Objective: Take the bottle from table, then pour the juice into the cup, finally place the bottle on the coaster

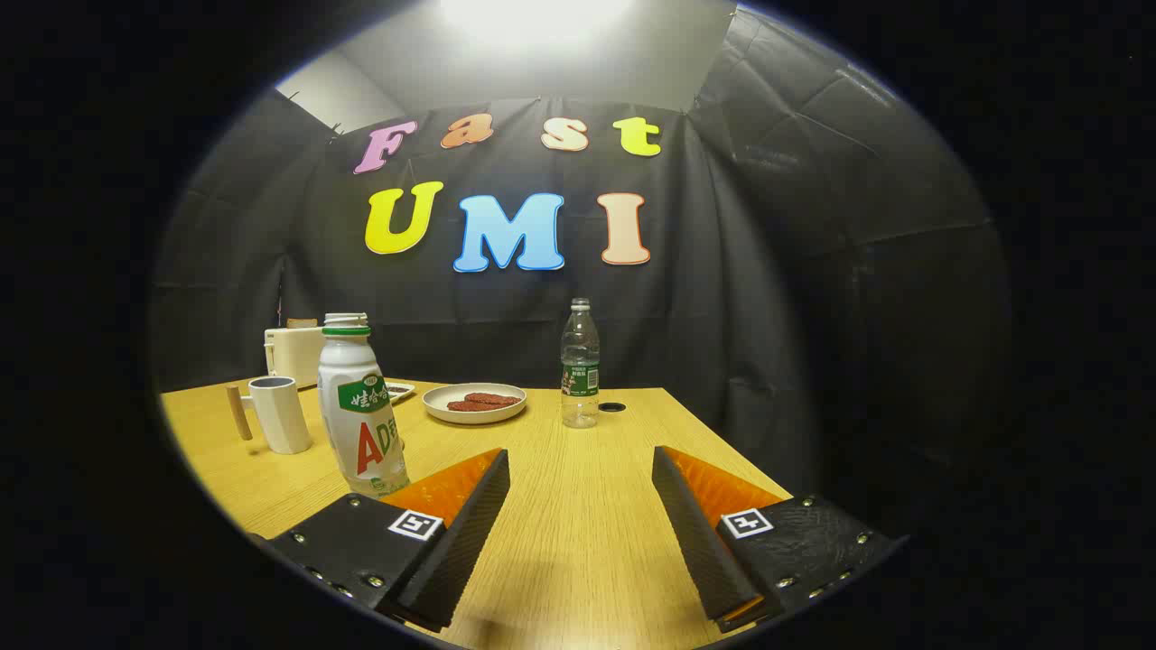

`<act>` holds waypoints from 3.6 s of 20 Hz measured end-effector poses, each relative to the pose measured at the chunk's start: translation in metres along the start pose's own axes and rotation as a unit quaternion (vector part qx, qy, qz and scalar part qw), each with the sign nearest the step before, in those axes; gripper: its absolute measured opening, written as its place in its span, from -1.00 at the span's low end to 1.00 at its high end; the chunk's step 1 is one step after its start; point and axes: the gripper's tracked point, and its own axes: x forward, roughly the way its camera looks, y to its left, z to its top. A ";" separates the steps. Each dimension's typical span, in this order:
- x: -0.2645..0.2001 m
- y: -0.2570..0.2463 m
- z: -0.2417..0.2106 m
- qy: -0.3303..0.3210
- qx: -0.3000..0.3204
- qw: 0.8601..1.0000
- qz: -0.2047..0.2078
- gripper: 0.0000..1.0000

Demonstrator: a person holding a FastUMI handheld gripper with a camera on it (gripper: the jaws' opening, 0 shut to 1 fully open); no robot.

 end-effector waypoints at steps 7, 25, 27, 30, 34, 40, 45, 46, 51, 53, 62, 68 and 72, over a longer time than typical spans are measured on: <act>0.000 0.000 -0.001 0.000 0.000 1.000 0.000 0.93; 0.001 0.000 -0.001 0.005 0.000 1.000 0.002 0.93; 0.001 0.000 -0.001 0.005 0.000 1.000 0.001 0.93; 0.001 0.000 -0.004 0.018 0.001 1.000 0.001 0.93; 0.001 -0.001 -0.002 0.014 -0.001 1.000 -0.004 0.93; 0.003 0.000 0.001 0.005 0.005 1.000 -0.011 0.93; -0.001 0.000 0.006 -0.031 -0.022 0.999 -0.016 0.93; -0.003 0.000 0.007 -0.033 -0.022 0.999 -0.016 0.93; -0.009 0.006 0.020 -0.044 -0.032 0.998 -0.010 0.93; -0.015 0.008 0.028 -0.048 -0.028 0.998 -0.009 0.93; -0.052 0.051 0.059 -0.035 0.002 0.999 0.026 0.93; -0.080 0.084 0.075 -0.040 0.007 0.998 0.050 0.93; -0.094 0.106 0.077 -0.036 0.008 0.997 0.068 0.93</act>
